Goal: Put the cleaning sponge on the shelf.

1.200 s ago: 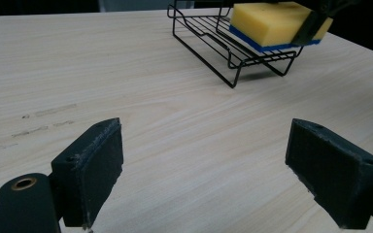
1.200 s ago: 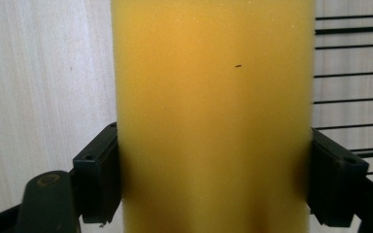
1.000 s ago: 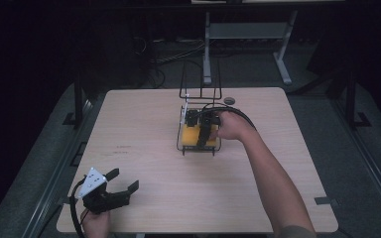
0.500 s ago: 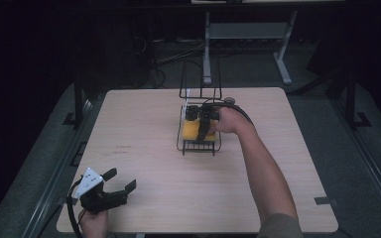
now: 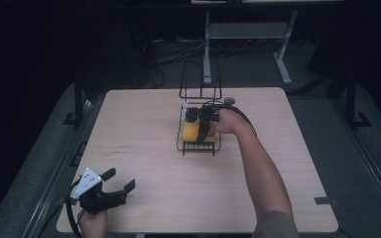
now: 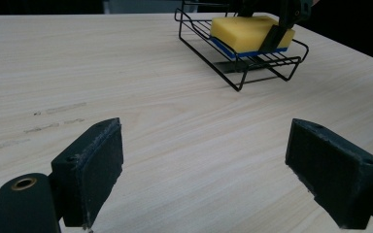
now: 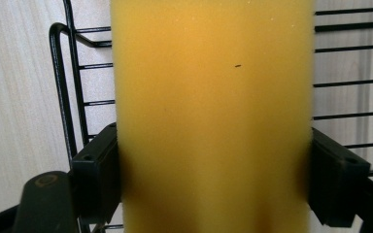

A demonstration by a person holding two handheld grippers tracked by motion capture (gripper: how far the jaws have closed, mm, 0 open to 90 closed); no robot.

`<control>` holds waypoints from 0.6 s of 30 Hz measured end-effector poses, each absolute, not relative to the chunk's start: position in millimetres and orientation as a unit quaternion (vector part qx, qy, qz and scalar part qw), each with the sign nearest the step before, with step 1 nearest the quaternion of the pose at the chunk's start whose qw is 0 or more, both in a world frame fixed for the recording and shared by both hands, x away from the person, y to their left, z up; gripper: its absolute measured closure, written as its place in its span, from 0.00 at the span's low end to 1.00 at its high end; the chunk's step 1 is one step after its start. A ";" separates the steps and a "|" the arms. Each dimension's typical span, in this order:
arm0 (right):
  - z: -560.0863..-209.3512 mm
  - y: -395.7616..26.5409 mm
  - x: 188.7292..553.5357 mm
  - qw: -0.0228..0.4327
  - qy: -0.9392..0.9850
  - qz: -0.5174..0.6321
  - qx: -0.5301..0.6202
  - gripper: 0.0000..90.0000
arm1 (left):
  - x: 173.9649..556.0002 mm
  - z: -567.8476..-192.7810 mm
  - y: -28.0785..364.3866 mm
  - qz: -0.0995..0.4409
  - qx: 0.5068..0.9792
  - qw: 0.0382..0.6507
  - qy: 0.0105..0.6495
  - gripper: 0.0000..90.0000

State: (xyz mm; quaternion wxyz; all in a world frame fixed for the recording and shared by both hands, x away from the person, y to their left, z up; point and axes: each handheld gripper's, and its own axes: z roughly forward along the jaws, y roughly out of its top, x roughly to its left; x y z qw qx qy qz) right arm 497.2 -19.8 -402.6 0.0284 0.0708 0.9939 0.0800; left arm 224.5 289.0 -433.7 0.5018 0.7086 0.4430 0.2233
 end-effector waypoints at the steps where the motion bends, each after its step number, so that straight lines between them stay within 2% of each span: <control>1: -403.0 -19.7 497.2 0.025 0.994 0.080 0.070 0.23 | 224.8 -434.0 289.0 0.222 0.708 0.502 0.444 0.14; 18: -396.1 -17.2 492.1 0.047 0.994 0.081 0.064 0.16 | 224.7 -433.7 288.9 0.221 0.709 0.503 0.443 0.14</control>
